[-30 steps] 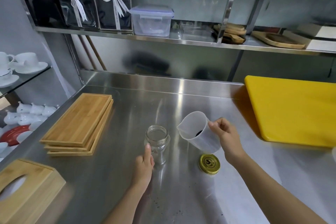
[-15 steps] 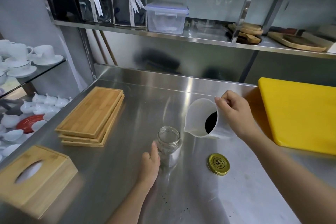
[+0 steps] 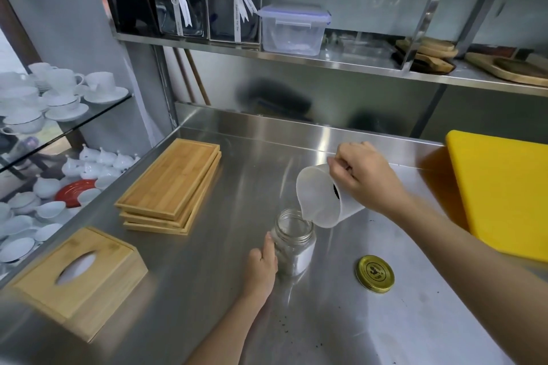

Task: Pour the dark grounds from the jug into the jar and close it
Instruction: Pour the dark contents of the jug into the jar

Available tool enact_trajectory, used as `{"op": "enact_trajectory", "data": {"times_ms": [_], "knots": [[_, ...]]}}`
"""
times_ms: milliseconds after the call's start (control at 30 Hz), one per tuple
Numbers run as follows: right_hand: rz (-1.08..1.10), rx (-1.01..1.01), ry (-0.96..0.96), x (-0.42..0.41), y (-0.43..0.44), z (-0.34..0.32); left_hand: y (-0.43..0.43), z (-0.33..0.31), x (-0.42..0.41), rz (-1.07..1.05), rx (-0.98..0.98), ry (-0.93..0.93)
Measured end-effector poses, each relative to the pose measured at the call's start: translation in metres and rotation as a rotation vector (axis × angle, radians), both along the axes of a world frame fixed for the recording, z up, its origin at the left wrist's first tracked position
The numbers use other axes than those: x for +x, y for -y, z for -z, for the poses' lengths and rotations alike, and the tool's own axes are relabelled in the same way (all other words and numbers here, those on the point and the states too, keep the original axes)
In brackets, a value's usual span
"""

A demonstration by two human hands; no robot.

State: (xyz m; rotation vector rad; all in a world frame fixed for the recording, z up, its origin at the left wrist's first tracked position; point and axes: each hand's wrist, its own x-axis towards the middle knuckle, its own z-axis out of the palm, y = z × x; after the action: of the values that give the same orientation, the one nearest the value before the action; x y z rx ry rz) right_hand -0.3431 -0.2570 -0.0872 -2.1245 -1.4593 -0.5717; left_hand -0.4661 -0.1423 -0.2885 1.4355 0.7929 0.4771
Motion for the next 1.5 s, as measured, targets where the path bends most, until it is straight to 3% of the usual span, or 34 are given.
{"op": "enact_trajectory", "data": {"times_ms": [467,1500], "knots": [[-0.149,-0.017,0.232,0.003,-0.02,-0.006,0.0,-0.002,-0.003,0.041,0.041,0.001],[-0.283,-0.109,0.412,-0.005,-0.031,0.0,0.0,-0.004,-0.008,0.07,0.045,-0.007]]}}
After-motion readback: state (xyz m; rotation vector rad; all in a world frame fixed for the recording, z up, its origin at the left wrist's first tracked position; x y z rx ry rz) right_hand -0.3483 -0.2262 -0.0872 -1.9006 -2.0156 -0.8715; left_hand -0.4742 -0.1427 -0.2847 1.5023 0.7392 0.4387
